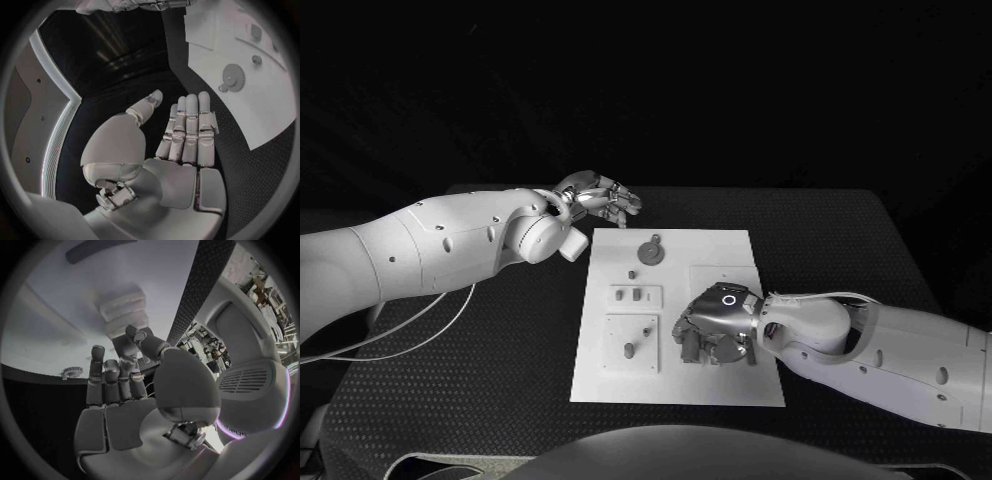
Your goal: Assemble the parts on the task board
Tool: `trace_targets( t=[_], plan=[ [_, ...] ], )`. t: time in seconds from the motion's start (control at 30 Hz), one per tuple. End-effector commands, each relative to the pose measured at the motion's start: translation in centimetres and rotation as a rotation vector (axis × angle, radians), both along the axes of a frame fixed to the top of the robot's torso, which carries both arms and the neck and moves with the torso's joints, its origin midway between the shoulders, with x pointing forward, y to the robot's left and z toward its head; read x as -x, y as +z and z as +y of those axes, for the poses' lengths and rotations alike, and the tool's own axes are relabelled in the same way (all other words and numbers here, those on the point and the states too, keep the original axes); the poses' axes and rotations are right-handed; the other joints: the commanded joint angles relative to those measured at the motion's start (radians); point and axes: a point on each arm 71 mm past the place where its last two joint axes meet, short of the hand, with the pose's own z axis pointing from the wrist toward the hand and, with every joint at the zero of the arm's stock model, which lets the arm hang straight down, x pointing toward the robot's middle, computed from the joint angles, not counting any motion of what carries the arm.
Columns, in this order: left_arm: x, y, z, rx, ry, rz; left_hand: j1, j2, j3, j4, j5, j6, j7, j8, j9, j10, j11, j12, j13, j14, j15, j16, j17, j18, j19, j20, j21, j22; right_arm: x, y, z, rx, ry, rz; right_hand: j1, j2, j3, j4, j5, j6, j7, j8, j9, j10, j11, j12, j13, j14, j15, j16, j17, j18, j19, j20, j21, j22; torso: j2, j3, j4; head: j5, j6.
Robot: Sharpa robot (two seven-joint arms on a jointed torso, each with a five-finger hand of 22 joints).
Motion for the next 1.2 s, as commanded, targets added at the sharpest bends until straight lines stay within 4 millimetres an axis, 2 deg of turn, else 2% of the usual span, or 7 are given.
trace_targets(
  t=[0.03, 0.23, 1.0, 1.1, 1.2],
  plan=[
    [0.06, 0.06, -0.23, 0.010, -0.015, 0.003, -0.013, 0.001, -0.001, 0.004, -0.001, -0.006, -0.002, 0.002, -0.001, -0.010, 0.000, 0.000, 0.001, -0.003, 0.004, -0.004, 0.002, 0.010, 0.003, 0.001, -0.004, 0.002, -0.07, -0.35, -0.16, 0.032, 0.005, 0.023, 0.008, 0.001, 0.005, -0.001, -0.003, 0.090, 0.087, 0.024, 0.004, -0.014, 0.002, 0.004, -0.003, -0.010, 0.001, 0.003, -0.003, 0.013, -0.012, 0.003, -0.001, 0.018, 0.000, 0.0003, -0.0004, 0.000, -0.002],
    [0.06, 0.05, -0.23, 0.010, -0.016, 0.004, -0.013, 0.001, -0.001, 0.004, -0.001, -0.007, -0.002, 0.003, -0.001, -0.010, 0.000, 0.000, 0.001, -0.003, 0.004, -0.004, 0.002, 0.010, 0.003, 0.001, -0.005, 0.002, -0.49, -0.57, -0.56, 0.044, -0.007, 0.019, 0.011, 0.001, 0.006, -0.002, -0.003, 0.083, 0.088, 0.017, 0.000, -0.030, 0.004, -0.001, -0.012, -0.026, 0.005, 0.001, -0.012, 0.013, -0.029, 0.010, -0.006, 0.017, 0.000, 0.0010, -0.0002, -0.001, -0.003],
    [0.05, 0.04, -0.24, 0.009, -0.016, 0.005, -0.013, 0.001, -0.002, 0.004, -0.002, -0.008, -0.001, 0.002, -0.002, -0.012, 0.001, -0.001, 0.001, -0.004, 0.004, -0.004, 0.002, 0.010, 0.003, 0.001, -0.005, 0.003, 0.14, -0.41, 0.14, 0.032, 0.015, 0.042, 0.024, -0.003, 0.005, -0.003, -0.003, 0.079, 0.086, 0.012, -0.003, -0.053, 0.006, -0.004, -0.025, -0.050, 0.013, 0.000, -0.024, 0.013, -0.053, 0.019, -0.014, 0.016, 0.000, 0.0004, 0.0002, -0.001, -0.007],
    [0.06, 0.04, -0.24, 0.009, -0.016, 0.005, -0.012, 0.001, -0.002, 0.004, -0.002, -0.008, -0.001, 0.002, -0.002, -0.012, 0.001, -0.001, 0.001, -0.004, 0.004, -0.004, 0.002, 0.010, 0.003, 0.001, -0.006, 0.003, 0.01, -0.64, -0.02, 0.045, 0.007, 0.052, 0.026, -0.010, 0.004, -0.003, -0.003, 0.069, 0.087, 0.005, -0.007, -0.063, 0.008, -0.008, -0.031, -0.060, 0.017, -0.003, -0.030, 0.012, -0.063, 0.024, -0.019, 0.015, 0.000, 0.0004, 0.0005, -0.001, -0.007],
    [0.05, 0.04, -0.22, 0.009, -0.015, 0.006, -0.012, 0.001, -0.002, 0.004, -0.002, -0.009, -0.001, 0.002, -0.002, -0.012, 0.001, -0.001, 0.001, -0.004, 0.004, -0.004, 0.002, 0.010, 0.003, 0.001, -0.006, 0.003, -0.01, -0.70, -0.02, 0.048, 0.006, 0.054, 0.027, -0.027, 0.001, -0.003, -0.003, 0.035, 0.085, -0.015, -0.018, -0.075, 0.010, -0.016, -0.043, -0.073, 0.023, -0.008, -0.038, 0.011, -0.075, 0.029, -0.026, 0.014, 0.000, 0.0004, 0.0005, -0.001, -0.007]
  ],
)
